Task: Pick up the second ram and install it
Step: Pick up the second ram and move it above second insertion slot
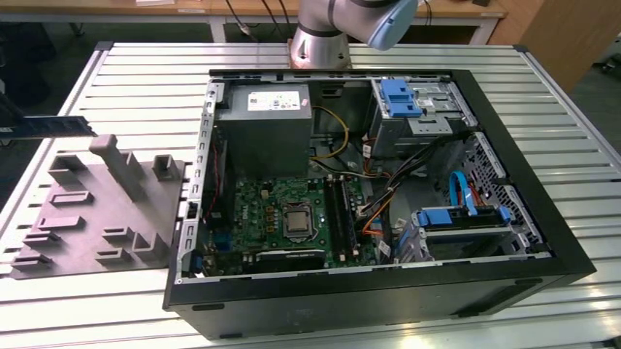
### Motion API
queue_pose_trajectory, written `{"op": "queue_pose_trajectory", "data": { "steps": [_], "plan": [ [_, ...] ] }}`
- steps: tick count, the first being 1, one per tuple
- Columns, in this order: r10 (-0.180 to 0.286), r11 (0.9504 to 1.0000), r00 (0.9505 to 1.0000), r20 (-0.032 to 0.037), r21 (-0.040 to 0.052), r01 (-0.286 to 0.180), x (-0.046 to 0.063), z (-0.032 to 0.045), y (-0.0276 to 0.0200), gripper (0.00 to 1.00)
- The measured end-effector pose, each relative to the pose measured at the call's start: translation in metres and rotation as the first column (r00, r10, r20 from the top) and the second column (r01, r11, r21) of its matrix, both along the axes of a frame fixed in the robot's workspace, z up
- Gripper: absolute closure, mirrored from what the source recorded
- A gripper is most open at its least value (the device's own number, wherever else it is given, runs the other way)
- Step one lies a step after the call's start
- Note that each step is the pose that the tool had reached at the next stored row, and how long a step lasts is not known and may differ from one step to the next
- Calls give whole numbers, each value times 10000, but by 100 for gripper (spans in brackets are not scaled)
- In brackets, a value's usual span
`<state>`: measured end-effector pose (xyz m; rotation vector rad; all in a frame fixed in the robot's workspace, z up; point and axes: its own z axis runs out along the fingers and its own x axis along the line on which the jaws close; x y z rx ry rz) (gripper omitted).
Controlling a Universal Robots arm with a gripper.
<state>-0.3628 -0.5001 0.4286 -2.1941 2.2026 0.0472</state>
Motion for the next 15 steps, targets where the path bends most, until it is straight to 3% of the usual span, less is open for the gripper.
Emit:
{"op": "queue_pose_trajectory", "data": {
  "steps": [15],
  "plan": [
    [-1, 10000, 10000, -4, 1, 1, 471, -16, -3, 89]
  ]
}}
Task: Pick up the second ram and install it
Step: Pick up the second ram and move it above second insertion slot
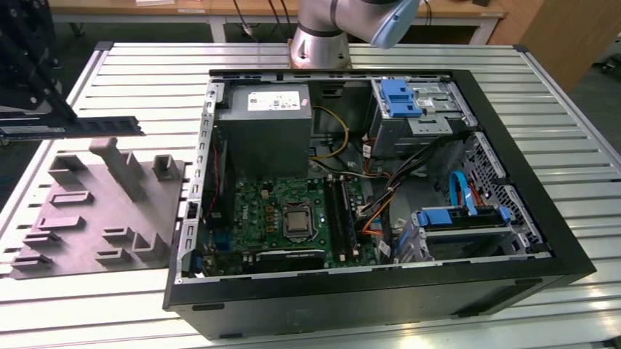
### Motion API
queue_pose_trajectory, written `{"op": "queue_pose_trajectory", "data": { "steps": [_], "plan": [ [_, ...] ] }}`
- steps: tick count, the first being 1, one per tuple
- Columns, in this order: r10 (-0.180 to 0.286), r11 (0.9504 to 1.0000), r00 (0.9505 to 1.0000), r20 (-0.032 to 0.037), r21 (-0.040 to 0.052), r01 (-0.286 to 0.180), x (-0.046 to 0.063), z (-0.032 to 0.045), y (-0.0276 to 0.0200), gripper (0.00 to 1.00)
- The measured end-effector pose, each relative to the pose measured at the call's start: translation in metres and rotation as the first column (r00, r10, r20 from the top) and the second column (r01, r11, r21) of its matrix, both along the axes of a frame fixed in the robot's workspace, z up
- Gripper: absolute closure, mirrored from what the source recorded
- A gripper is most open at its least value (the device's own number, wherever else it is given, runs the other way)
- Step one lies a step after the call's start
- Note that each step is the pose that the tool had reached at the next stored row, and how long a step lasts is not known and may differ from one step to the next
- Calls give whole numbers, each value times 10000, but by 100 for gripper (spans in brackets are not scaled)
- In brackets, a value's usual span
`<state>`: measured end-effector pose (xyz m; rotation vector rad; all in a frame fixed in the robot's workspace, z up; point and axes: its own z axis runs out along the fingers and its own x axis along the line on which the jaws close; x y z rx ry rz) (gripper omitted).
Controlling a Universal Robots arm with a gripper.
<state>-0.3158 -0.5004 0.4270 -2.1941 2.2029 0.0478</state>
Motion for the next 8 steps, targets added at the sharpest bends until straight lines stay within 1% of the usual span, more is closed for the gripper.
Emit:
{"op": "queue_pose_trajectory", "data": {
  "steps": [8],
  "plan": [
    [0, 10000, 10000, -11, -1, 0, 268, -6, -7, 89]
  ]
}}
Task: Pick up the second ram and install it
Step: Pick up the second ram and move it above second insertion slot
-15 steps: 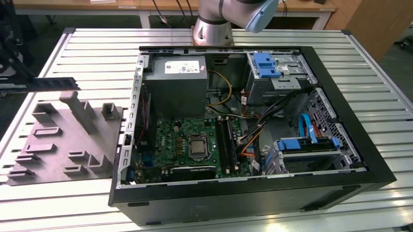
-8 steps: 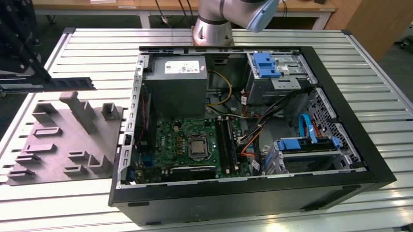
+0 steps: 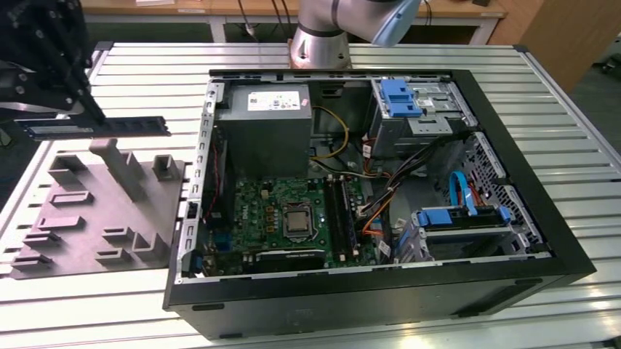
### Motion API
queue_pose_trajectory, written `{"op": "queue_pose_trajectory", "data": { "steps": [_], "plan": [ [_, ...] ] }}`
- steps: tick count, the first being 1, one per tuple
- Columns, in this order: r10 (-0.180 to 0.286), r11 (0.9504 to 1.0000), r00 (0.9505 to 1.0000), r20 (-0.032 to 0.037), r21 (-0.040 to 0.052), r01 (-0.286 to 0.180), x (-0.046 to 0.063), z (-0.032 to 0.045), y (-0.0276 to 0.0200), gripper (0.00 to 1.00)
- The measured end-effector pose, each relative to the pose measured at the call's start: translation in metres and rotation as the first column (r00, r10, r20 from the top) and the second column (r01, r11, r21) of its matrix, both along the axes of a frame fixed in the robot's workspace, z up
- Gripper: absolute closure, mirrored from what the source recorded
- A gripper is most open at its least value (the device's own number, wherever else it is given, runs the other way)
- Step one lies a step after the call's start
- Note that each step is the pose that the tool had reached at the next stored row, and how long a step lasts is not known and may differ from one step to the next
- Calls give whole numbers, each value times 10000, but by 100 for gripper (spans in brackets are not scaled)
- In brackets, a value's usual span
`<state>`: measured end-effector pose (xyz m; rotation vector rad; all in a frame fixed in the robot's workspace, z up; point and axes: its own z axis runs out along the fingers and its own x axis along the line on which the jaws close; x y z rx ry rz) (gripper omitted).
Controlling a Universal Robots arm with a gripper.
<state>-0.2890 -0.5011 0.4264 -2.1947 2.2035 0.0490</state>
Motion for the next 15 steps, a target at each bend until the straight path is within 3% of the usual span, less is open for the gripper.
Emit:
{"op": "queue_pose_trajectory", "data": {
  "steps": [15],
  "plan": [
    [0, 10000, 10000, -23, 1, 0, 610, -7, -11, 89]
  ]
}}
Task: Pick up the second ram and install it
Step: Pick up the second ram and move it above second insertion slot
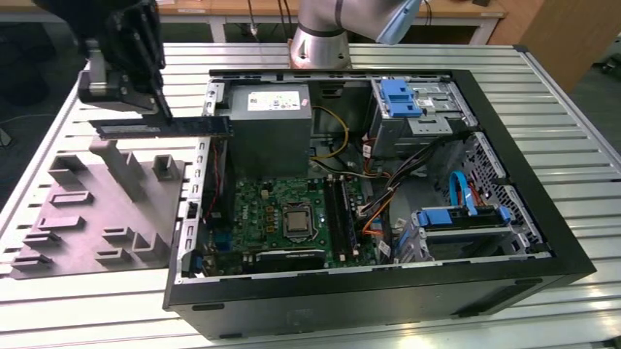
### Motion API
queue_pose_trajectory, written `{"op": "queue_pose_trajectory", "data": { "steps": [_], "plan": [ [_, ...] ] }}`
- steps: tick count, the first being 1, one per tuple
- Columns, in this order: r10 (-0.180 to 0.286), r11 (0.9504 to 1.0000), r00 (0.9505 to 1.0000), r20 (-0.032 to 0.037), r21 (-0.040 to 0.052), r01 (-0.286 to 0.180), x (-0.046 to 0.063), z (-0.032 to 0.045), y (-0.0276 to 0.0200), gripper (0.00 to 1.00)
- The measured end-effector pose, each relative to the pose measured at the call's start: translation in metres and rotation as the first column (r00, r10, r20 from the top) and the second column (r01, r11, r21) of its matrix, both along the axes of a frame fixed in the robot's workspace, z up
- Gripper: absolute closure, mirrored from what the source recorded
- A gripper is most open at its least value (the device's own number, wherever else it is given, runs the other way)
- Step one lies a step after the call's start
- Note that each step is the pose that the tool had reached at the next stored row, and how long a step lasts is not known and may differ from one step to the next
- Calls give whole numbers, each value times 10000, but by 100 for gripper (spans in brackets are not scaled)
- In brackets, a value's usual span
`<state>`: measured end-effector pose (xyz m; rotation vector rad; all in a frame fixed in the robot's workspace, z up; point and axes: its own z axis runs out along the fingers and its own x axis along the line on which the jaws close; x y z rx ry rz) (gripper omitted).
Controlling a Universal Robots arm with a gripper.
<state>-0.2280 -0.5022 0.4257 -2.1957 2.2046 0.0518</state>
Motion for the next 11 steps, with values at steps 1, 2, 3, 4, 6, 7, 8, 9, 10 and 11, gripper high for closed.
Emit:
{"op": "queue_pose_trajectory", "data": {
  "steps": [1, 2, 3, 4, 6, 7, 8, 9, 10, 11],
  "plan": [
    [-1, 10000, 10000, -2, 0, 1, 41, 0, -1, 89],
    [0, 10000, 10000, -4, 0, 0, 83, -1, -2, 89],
    [1, 10000, 10000, -6, -1, -1, 125, -1, -3, 89],
    [1, 10000, 10000, -8, 0, -1, 167, -1, -4, 89],
    [0, 10000, 10000, -11, -1, 0, 253, -2, -6, 89],
    [0, 10000, 10000, -13, 0, 0, 296, -3, -7, 89],
    [0, 10000, 10000, -14, 0, 0, 338, -4, -8, 89],
    [0, 10000, 10000, -18, 0, 0, 428, -5, -10, 89],
    [0, 10000, 10000, -21, 0, 0, 473, -5, -11, 89],
    [0, 10000, 10000, -23, -1, 0, 518, -5, -12, 89]
  ]
}}
